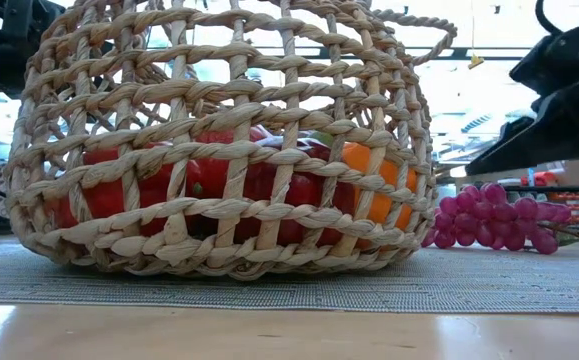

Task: Build produce basket
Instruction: Put the red grapes into the brown basket

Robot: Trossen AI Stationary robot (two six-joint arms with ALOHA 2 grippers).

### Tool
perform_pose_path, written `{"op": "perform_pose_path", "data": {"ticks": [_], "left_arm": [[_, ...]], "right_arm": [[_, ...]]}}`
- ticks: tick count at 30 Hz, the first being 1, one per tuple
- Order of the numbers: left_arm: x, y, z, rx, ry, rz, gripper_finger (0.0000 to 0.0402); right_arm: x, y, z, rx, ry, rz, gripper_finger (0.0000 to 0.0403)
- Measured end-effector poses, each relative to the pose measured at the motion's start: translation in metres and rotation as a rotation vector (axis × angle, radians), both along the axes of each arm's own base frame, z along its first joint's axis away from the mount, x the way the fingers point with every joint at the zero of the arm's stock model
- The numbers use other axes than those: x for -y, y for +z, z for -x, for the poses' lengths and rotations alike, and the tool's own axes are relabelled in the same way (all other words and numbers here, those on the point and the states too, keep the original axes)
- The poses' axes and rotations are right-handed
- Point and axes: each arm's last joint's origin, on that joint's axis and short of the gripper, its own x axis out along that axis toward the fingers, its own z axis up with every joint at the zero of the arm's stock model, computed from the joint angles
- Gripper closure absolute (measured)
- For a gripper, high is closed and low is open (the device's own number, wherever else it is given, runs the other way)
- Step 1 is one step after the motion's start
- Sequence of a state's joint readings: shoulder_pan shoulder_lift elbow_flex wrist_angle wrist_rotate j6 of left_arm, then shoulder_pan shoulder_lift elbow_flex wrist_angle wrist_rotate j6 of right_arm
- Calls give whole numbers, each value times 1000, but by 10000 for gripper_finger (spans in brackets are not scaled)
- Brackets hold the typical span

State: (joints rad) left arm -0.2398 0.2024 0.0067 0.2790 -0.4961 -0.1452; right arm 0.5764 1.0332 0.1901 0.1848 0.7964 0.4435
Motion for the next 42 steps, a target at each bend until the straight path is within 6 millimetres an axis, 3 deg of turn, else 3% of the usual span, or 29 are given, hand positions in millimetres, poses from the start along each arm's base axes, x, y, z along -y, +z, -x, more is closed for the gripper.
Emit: {"op": "perform_pose_path", "data": {"ticks": [11,18,27,33,42], "left_arm": [[0,0,0,0,0,0,12],[0,0,0,0,0,0,12],[0,0,0,0,0,0,12],[0,0,0,0,0,0,12],[0,0,0,0,0,0,12]], "right_arm": [[14,-15,-5,-12,-11,14,7],[9,-23,-15,-12,38,-37,13],[8,-39,-21,-112,23,19,28],[14,-43,-23,-136,-21,47,62],[24,-42,-26,-140,-76,114,149]]}}
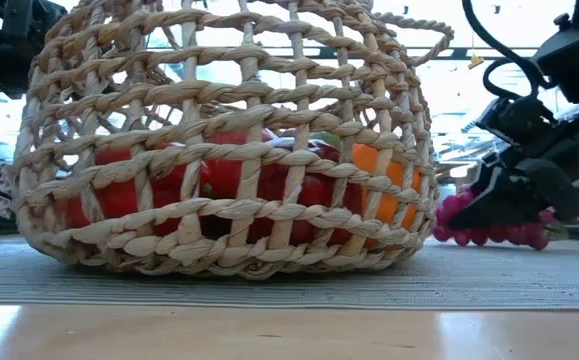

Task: Build produce basket
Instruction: Put the red grapes into the brown basket

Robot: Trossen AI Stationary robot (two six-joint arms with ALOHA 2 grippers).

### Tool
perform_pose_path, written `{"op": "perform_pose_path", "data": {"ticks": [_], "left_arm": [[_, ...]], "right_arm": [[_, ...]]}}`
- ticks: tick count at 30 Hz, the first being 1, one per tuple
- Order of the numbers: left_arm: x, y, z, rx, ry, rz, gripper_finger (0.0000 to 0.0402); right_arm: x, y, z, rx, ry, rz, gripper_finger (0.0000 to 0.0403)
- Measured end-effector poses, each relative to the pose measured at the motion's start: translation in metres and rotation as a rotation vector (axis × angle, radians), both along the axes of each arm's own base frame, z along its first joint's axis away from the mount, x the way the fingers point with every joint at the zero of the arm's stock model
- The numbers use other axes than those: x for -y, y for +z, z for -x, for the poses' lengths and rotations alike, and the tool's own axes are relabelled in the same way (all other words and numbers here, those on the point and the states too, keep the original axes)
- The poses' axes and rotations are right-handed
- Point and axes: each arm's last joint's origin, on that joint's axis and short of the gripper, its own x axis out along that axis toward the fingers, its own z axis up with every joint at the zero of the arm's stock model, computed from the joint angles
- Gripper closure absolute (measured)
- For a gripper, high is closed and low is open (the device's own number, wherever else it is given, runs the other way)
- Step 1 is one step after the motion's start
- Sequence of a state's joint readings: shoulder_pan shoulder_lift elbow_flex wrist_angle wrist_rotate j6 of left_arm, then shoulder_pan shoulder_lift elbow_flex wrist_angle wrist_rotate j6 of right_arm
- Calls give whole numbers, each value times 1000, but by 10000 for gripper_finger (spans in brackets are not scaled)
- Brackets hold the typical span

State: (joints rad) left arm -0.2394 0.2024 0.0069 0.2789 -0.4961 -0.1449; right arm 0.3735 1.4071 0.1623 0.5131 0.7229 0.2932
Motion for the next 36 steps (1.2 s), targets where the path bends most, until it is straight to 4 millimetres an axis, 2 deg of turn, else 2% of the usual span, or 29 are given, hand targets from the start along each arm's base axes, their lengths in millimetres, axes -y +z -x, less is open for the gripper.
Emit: {"op": "perform_pose_path", "data": {"ticks": [8,14,19,23,27,36], "left_arm": [[0,0,0,0,0,0,12],[0,0,0,0,0,0,12],[0,0,0,0,0,0,12],[0,0,0,0,0,0,12],[0,0,0,0,0,0,12],[0,0,0,0,0,0,12]], "right_arm": [[6,8,-1,39,-67,98,195],[7,19,-2,117,-112,99,199],[12,37,1,207,-252,208,200],[14,68,-5,225,-398,383,200],[14,111,-13,187,-496,519,200],[17,200,-16,98,-551,644,200]]}}
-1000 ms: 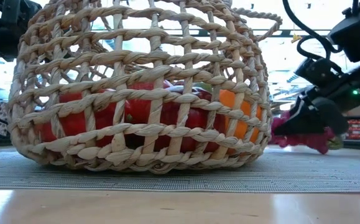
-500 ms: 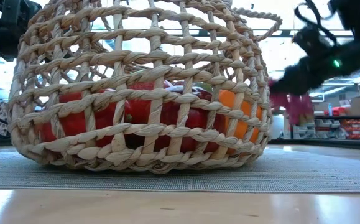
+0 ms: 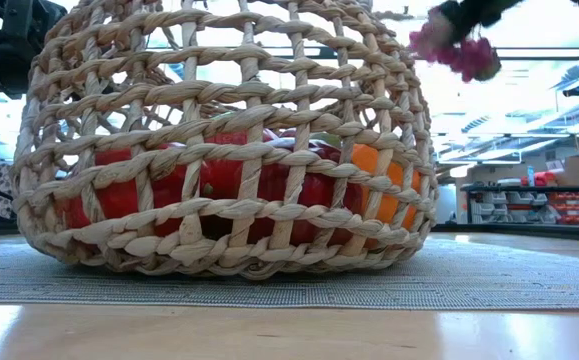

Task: Build produce basket
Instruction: Put the red grapes into the brown basket

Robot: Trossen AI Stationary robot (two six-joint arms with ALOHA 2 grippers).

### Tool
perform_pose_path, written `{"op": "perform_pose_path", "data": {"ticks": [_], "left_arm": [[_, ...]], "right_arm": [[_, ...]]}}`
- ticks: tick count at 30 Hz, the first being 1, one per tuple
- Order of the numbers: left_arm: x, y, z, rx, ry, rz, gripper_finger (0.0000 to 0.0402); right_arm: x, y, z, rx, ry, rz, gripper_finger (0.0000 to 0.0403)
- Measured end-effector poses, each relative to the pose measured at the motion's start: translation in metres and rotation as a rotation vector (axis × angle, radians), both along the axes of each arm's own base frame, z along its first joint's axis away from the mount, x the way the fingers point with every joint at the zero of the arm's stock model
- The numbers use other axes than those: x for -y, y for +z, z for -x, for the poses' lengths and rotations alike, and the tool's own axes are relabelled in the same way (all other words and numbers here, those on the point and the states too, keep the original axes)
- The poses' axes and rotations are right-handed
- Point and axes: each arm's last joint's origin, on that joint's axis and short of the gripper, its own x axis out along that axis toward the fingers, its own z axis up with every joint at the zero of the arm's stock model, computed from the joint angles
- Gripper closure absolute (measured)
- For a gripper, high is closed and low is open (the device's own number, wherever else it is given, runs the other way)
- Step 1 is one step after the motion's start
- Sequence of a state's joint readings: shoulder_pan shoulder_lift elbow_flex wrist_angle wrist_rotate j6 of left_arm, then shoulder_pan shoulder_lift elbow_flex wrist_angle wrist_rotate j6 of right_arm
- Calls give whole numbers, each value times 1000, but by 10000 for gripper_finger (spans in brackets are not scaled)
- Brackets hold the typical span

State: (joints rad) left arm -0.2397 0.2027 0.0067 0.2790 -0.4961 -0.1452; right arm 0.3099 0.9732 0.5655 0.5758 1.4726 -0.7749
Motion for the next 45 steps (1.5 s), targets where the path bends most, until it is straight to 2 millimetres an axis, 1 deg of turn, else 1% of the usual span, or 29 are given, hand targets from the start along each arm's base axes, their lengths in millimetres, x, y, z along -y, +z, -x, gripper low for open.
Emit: {"op": "perform_pose_path", "data": {"ticks": [6,9,11,17,25,28,31,34,36,41,45], "left_arm": [[0,0,0,0,0,0,12],[0,0,0,1,0,0,12],[0,0,0,0,0,0,12],[0,0,0,1,0,0,12],[0,0,0,0,0,0,12],[0,0,0,0,0,0,12],[0,0,0,1,0,0,12],[0,0,0,0,0,0,12],[0,0,0,0,0,0,12],[0,0,0,0,0,0,12],[0,0,0,0,0,0,12]], "right_arm": [[-2,49,0,69,96,16,200],[-4,64,-1,140,192,22,200],[-6,69,-2,186,262,22,200],[-8,70,-5,288,395,-5,200],[-14,79,-8,569,773,-108,200],[-13,83,-8,665,876,-138,200],[-10,87,-8,738,936,-158,200],[-5,87,-11,776,955,-185,200],[-3,83,-18,779,949,-211,200],[2,62,-47,732,958,-293,200],[8,37,-75,702,955,-396,200]]}}
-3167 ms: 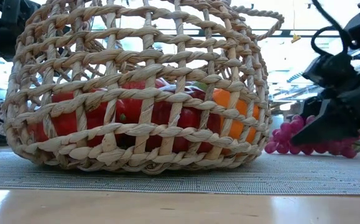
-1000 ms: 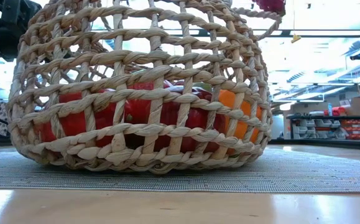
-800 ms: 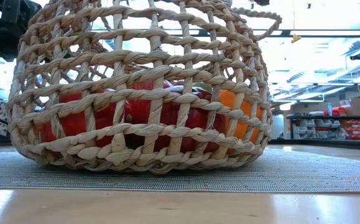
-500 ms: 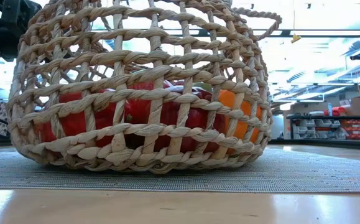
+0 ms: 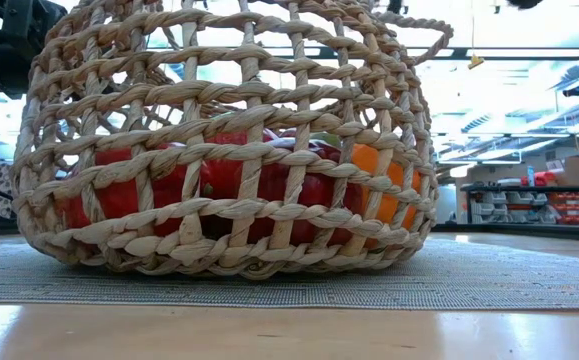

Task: Build produce basket
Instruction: Put the red grapes into the brown basket, then return to Home Position

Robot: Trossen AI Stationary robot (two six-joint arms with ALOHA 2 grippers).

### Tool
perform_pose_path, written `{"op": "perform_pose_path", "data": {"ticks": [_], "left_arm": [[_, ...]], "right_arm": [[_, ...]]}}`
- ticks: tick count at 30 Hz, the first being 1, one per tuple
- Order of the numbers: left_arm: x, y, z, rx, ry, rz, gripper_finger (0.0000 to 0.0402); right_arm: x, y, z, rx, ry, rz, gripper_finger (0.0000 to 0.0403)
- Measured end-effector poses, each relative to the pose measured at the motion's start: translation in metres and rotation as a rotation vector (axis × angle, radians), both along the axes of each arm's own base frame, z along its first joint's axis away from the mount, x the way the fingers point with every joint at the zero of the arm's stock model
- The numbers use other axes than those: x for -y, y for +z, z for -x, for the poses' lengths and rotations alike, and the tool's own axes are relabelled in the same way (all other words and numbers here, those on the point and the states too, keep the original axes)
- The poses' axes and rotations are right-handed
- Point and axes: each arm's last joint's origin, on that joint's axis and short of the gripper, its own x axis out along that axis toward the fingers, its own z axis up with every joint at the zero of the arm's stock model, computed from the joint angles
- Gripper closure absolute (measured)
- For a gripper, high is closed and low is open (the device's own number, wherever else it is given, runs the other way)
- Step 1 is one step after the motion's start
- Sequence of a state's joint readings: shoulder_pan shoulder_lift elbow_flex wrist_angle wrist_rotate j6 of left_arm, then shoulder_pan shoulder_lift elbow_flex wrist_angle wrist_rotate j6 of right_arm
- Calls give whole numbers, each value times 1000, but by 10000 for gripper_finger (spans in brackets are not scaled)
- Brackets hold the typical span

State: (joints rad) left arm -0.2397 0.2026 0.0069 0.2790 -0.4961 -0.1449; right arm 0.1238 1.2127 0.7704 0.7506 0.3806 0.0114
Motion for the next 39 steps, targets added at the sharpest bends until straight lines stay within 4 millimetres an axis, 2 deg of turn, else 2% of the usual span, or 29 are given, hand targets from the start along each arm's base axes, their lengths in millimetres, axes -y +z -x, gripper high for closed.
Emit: {"op": "perform_pose_path", "data": {"ticks": [4,12,20,23,28,32,35,39], "left_arm": [[0,0,0,0,0,0,12],[0,0,0,0,0,0,12],[0,0,0,0,0,0,12],[0,0,0,0,0,0,12],[0,0,0,0,0,0,12],[0,0,0,0,0,0,12],[0,0,0,0,0,0,12],[0,0,0,0,0,0,12]], "right_arm": [[8,-26,-29,-95,72,-53,200],[7,-41,-84,-213,193,-33,200],[-4,-63,-122,-457,370,-28,200],[-5,-68,-127,-530,371,-10,200],[-3,-72,-125,-613,341,36,199],[-1,-72,-124,-635,344,72,181],[0,-63,-117,-642,342,95,156],[2,-37,-101,-602,306,130,125]]}}
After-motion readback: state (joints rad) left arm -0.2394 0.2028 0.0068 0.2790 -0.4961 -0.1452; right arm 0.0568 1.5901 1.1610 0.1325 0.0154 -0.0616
